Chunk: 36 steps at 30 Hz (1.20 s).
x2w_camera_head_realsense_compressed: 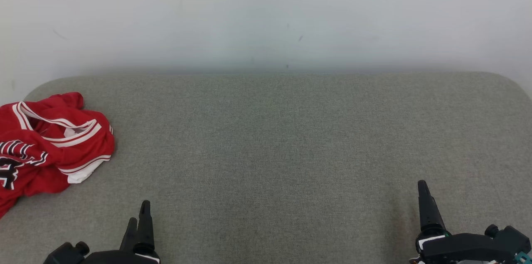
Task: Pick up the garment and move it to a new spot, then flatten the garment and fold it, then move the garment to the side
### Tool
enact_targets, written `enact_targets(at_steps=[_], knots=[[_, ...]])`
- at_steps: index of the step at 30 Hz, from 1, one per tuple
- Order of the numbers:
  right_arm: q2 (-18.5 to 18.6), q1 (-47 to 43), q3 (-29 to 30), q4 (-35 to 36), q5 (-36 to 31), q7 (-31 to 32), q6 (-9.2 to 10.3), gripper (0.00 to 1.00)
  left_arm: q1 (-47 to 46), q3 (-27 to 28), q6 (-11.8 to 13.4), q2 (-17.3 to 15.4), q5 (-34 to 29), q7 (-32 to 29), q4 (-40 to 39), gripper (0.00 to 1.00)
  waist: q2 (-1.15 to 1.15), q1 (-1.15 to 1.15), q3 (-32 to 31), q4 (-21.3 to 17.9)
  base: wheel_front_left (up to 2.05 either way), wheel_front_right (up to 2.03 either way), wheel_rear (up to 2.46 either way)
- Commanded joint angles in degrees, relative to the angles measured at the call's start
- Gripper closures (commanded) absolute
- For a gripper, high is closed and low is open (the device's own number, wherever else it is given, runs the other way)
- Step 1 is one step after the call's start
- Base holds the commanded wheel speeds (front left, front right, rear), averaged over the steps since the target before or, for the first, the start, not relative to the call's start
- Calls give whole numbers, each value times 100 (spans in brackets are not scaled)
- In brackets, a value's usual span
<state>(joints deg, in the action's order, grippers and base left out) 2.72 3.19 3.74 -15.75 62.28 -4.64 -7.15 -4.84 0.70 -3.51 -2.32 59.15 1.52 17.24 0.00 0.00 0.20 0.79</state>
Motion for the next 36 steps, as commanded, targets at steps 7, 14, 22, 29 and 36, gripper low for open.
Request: enact_targets(at_steps=[7,14,22,29,36], knots=[[13,153,-2,-24,-979,-155,-32,0,-84,-126,133,-45,-961,195,-46,0,0,0,-14,14,0,0,0],[14,202,55,-213,-1784,-267,-33,0,-98,-359,254,-135,-1861,338,-56,0,0,0,-19,38,0,0,0],[15,277,30,-316,-2497,-381,-36,0,-117,-592,289,-246,-2583,487,-155,0,0,0,15,64,0,0,0],[16,295,76,-392,-3057,-459,-38,0,-174,-755,293,-314,-3072,617,-222,0,0,0,36,103,0,0,0],[17,262,146,-433,-3467,-520,-40,0,-171,-854,296,-330,-3423,728,-257,0,0,0,32,147,0,0,0]])
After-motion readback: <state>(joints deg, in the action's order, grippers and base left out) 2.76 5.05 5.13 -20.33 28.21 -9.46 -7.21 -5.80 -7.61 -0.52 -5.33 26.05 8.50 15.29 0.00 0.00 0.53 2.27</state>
